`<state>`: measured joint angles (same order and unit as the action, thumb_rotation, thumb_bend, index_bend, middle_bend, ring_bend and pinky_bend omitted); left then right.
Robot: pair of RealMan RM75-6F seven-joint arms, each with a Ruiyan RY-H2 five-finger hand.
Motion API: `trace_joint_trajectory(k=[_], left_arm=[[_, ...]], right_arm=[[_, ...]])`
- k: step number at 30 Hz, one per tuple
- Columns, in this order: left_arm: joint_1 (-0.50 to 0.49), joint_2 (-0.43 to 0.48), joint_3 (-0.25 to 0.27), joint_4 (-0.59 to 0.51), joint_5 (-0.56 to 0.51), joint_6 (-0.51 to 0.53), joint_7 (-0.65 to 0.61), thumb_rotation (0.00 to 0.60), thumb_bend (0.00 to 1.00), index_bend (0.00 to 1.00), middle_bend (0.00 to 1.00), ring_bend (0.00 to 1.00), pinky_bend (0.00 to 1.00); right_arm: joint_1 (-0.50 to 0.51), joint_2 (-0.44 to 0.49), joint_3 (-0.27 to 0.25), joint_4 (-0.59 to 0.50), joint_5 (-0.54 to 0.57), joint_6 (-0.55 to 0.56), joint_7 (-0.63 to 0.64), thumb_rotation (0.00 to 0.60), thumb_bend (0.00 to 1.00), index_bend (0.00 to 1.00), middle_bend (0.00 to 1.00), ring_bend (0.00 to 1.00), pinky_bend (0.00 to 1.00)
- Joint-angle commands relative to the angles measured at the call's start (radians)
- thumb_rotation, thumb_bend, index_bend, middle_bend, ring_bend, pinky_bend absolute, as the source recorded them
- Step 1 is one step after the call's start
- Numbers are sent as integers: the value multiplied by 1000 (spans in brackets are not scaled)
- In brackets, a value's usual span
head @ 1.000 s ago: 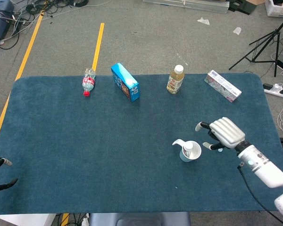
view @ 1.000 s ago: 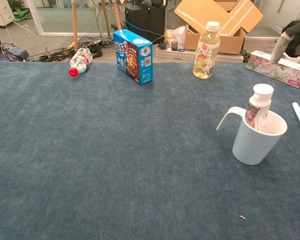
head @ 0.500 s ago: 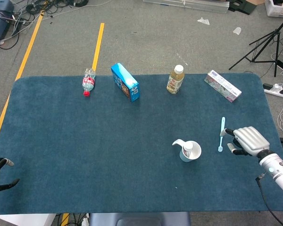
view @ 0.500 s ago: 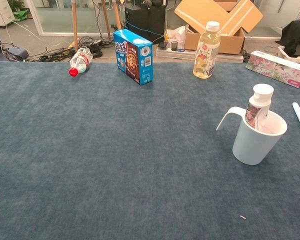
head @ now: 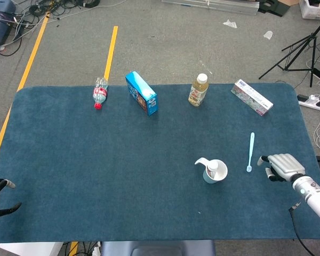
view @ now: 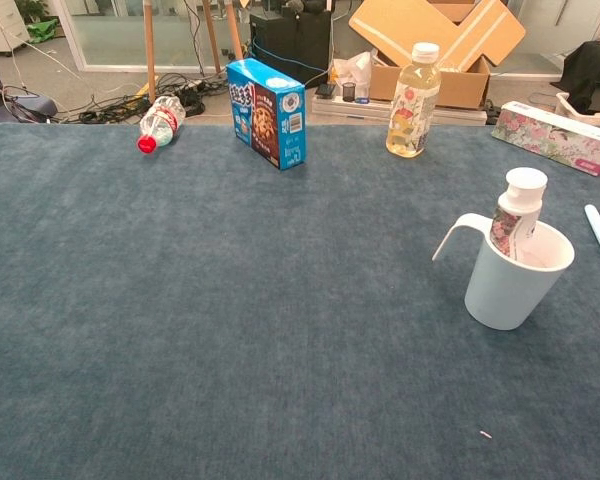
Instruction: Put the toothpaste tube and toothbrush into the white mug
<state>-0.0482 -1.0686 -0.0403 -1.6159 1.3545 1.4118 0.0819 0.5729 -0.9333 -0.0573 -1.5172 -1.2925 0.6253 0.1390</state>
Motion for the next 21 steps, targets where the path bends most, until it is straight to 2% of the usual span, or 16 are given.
trace_joint_trajectory(k=[1,21], left_arm=[[0,0,0,0,0,-1,1,600,0,434,403,307,352],[-2,0,0,-1,-2,-4,0,600,0,434,403,307,352]], right_arm=[[10,-6,-6,10,31,-33,-28,600,622,343,1000,1000,1000],[80,-126,-19,107,208,-170,-170,600,626,301,1000,1000,1000]])
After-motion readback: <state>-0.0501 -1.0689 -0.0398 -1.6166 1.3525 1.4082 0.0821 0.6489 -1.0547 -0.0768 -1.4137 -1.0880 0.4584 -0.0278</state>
